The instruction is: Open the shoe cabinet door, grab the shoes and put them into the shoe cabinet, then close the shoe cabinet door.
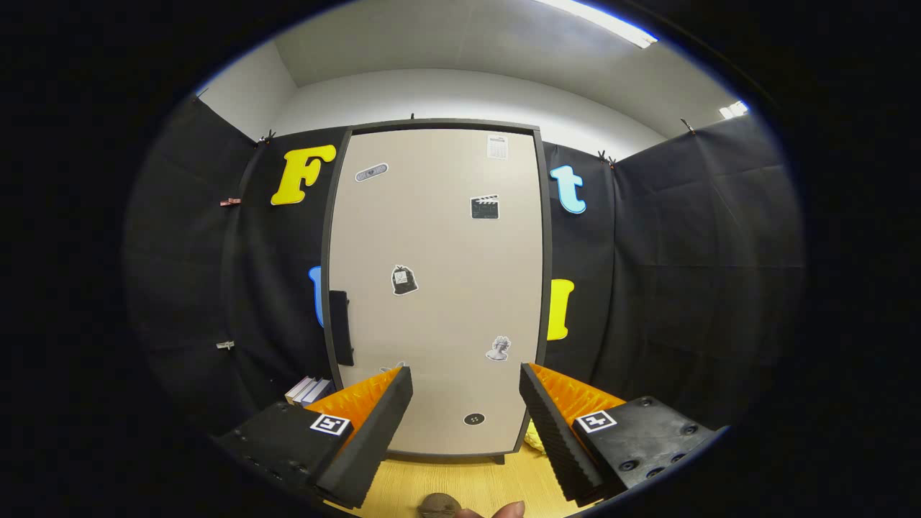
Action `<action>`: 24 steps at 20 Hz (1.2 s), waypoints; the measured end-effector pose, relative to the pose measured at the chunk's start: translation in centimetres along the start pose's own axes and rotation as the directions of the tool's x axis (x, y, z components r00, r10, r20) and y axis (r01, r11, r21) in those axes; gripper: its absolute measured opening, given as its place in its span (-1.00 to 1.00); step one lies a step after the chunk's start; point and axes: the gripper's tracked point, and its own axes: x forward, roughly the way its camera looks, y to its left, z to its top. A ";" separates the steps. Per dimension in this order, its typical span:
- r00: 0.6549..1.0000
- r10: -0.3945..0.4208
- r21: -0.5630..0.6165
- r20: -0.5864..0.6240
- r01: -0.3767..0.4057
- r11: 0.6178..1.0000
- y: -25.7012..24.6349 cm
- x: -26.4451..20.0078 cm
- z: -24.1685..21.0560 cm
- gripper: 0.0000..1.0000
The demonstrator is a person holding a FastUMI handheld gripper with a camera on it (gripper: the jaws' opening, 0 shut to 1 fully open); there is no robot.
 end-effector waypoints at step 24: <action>0.982 0.189 0.032 -0.005 -0.189 0.982 18.4 9.2 -1.7 0.95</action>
